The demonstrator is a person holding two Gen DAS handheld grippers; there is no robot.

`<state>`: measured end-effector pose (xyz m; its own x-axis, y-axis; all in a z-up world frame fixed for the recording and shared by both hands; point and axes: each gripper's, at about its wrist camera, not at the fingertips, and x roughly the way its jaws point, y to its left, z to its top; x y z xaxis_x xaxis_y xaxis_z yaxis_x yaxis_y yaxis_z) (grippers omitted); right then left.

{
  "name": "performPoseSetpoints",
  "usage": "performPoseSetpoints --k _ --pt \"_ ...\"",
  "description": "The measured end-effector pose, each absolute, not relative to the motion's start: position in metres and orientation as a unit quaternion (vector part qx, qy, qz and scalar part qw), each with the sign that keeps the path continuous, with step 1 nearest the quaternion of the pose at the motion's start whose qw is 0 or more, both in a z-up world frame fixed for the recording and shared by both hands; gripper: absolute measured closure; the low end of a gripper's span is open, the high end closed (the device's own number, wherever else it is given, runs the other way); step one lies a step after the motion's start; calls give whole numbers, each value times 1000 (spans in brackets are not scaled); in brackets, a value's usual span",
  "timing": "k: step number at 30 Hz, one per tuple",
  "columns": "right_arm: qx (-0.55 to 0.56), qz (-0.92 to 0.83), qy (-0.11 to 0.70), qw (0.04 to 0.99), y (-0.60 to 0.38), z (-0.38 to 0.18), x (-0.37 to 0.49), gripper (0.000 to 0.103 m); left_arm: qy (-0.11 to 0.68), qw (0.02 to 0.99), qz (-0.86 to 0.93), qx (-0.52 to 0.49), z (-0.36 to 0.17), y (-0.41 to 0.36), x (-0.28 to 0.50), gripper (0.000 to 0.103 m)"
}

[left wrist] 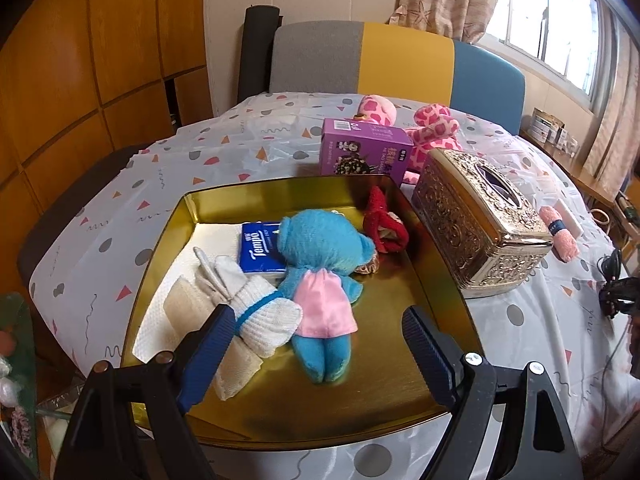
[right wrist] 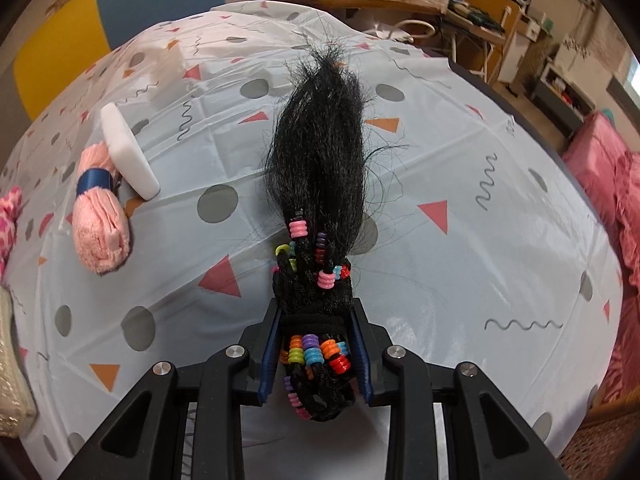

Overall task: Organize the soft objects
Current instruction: 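Withdraw the open left tool from the tray while right tool holds the hair piece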

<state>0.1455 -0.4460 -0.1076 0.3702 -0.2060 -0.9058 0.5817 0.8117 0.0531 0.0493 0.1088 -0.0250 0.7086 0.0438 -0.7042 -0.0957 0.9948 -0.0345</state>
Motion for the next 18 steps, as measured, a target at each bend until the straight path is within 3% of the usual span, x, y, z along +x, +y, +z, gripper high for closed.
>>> performPoseSetpoints --k 18 --pt "204 -156 458 851 -390 -42 160 73 379 923 39 -50 -29 121 45 17"
